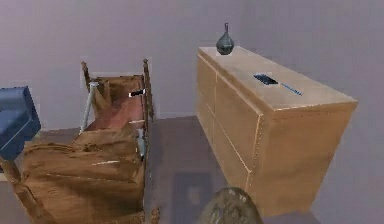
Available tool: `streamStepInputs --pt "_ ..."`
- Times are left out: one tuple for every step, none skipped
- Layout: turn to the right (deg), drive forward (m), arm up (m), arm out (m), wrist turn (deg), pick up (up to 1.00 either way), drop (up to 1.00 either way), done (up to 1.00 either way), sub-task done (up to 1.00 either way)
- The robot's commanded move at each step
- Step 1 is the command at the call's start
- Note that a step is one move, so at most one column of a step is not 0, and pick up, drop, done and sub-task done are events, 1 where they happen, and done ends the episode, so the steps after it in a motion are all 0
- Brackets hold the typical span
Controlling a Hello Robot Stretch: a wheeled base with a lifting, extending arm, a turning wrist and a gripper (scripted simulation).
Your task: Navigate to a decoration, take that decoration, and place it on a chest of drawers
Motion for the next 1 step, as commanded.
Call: streamStepInputs --pt "6.0 0.0 0.0 0.0 0.0 0.0 0.0 0.0 0.0"
